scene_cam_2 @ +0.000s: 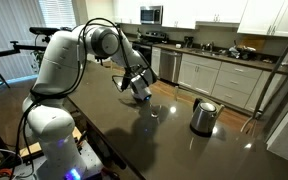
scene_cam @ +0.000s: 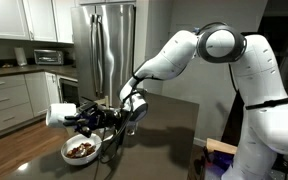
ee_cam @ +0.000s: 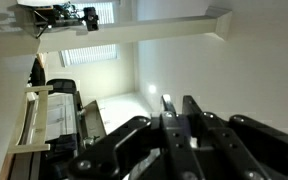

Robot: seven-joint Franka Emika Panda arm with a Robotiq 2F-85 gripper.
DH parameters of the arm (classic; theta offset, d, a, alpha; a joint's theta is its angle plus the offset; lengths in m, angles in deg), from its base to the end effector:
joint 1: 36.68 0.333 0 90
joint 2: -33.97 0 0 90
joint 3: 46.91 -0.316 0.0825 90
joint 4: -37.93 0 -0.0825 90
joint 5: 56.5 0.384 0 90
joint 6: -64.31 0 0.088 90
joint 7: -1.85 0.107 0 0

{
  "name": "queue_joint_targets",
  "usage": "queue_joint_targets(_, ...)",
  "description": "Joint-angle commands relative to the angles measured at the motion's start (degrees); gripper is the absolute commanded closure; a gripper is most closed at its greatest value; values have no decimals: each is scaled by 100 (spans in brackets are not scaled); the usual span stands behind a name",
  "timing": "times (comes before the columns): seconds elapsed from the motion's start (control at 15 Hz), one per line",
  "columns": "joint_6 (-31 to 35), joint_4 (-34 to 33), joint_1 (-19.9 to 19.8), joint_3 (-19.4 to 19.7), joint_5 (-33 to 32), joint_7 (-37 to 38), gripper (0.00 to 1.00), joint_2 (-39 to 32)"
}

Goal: Move the white mug backwards, pour the contents in the mug into the white bowl

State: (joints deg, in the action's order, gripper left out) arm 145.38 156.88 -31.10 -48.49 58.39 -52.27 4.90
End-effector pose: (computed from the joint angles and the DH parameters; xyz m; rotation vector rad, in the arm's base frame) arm 0.5614 0.1787 0.2556 -1.1882 0.1579 -0.0718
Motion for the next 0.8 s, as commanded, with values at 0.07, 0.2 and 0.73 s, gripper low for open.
queue_joint_targets(0.07,14,-42,34,55,-61,-80,92,33)
queue_joint_targets(0.2,110,-22,62,77,-135,-56,92,96)
queue_joint_targets(0.73,779,-246,331,79,-876,136,92,240)
